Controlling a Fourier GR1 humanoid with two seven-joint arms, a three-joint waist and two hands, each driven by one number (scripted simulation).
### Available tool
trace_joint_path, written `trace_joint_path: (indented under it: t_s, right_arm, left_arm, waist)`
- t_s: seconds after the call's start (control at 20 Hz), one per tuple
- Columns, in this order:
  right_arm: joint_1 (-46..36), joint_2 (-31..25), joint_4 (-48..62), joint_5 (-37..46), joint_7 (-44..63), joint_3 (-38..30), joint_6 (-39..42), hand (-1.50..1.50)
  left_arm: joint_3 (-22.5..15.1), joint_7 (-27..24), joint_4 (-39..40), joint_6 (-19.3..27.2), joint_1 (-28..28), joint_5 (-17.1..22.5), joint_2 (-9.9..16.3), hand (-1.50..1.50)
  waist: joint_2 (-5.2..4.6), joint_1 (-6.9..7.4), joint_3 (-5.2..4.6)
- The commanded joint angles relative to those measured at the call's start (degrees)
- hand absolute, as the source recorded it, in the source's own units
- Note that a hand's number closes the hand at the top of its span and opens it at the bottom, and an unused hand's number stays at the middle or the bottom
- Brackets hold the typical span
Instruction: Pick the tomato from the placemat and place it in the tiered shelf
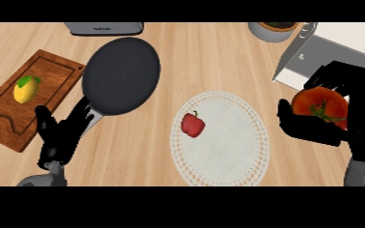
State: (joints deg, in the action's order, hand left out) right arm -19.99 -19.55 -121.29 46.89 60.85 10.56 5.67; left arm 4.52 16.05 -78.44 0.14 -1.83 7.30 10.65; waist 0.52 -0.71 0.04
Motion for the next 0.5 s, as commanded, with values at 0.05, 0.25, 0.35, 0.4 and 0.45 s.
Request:
trace_joint_path:
  t_s: [0.05, 0.25, 0.35, 0.4, 0.45]
  right_arm:
    - [-8.8, -2.7, -6.3, -1.8, 11.9, -7.9, 10.7, 1.50]
    - [-14.9, -7.5, -3.5, -7.9, 11.5, -16.2, 15.2, 1.50]
    - [-17.1, -8.3, -0.3, -9.2, 11.6, -19.2, 14.6, 1.50]
    - [-17.9, -8.7, 0.0, -8.7, 10.9, -19.0, 14.4, 1.50]
    - [-20.9, -10.5, 2.6, -11.4, 10.8, -22.1, 15.9, 1.50]
  left_arm:
    - [0.1, -1.5, 1.4, -0.3, 1.2, -0.5, -0.3, 0.00]
    - [-0.9, 1.3, -0.8, 1.7, 0.4, -1.2, -1.6, 0.00]
    - [0.4, 0.2, 1.0, -1.0, -0.1, 0.2, 0.2, 0.00]
    - [0.5, -2.1, 2.8, -1.1, 0.1, -0.3, -0.2, 0.00]
    - [1.5, 0.7, 0.3, -1.7, 0.0, 1.4, 0.9, 0.00]
  waist:
    - [-0.27, 0.43, -0.15]
    - [-0.25, 0.42, -0.13]
    - [-0.30, 0.48, -0.15]
    - [-0.38, 0.54, -0.14]
    - [-0.28, 0.73, -0.14]
